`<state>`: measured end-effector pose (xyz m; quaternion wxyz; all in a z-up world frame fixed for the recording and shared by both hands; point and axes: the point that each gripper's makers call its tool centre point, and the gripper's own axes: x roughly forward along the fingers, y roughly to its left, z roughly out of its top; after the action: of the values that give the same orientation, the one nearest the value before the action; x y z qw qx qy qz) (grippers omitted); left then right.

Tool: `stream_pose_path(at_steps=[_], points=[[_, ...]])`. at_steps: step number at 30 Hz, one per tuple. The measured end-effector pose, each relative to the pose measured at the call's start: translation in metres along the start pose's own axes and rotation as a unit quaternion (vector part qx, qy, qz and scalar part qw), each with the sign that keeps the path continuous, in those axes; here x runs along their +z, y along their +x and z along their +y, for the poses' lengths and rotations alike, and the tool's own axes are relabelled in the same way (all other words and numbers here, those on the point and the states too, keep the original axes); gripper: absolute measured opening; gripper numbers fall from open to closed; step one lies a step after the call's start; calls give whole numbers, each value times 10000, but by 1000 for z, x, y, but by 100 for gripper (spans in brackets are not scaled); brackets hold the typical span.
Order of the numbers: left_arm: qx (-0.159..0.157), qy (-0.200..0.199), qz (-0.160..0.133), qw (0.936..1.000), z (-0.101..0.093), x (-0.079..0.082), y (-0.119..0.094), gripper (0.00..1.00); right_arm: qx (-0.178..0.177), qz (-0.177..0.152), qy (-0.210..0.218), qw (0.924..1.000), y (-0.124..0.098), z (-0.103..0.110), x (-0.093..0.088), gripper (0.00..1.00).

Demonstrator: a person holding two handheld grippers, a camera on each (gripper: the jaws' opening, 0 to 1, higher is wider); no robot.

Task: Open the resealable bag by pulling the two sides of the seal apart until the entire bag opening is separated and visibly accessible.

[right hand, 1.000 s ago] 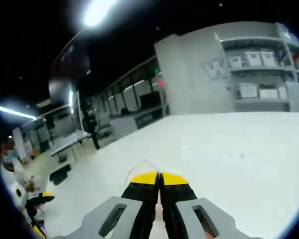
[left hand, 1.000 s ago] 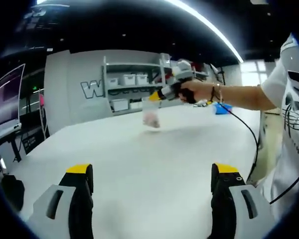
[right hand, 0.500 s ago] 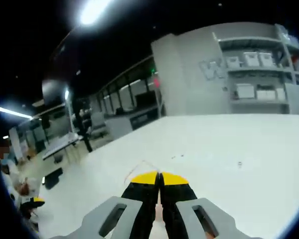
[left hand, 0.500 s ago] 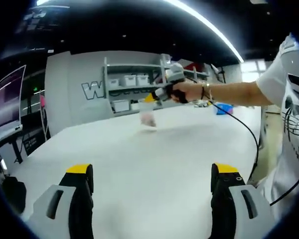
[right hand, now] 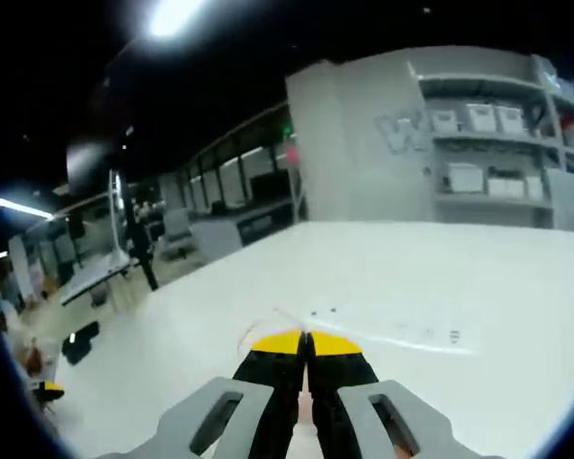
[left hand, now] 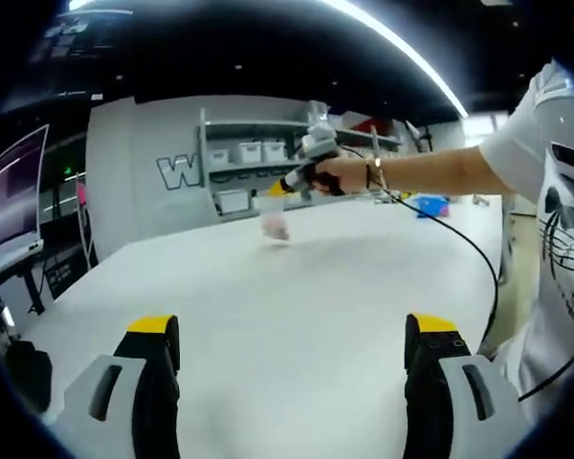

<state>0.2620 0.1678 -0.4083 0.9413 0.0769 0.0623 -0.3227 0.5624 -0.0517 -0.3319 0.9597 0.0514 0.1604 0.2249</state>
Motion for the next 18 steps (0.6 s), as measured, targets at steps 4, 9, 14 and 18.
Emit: stream_pose_path(at_steps=[4, 9, 14, 18], points=[[8, -10, 22, 10000, 1, -1, 2, 97, -88, 63, -16, 9999, 12, -7, -3, 0], [4, 2, 25, 10000, 4, 0, 4, 97, -224, 91, -117, 9996, 20, -11, -3, 0], [11, -47, -31, 10000, 9, 2, 7, 97, -445, 106, -284, 9985, 25, -16, 0, 0], [-16, -29, 12, 10000, 11, 0, 7, 97, -560, 88, -246, 9981, 31, -17, 3, 0]])
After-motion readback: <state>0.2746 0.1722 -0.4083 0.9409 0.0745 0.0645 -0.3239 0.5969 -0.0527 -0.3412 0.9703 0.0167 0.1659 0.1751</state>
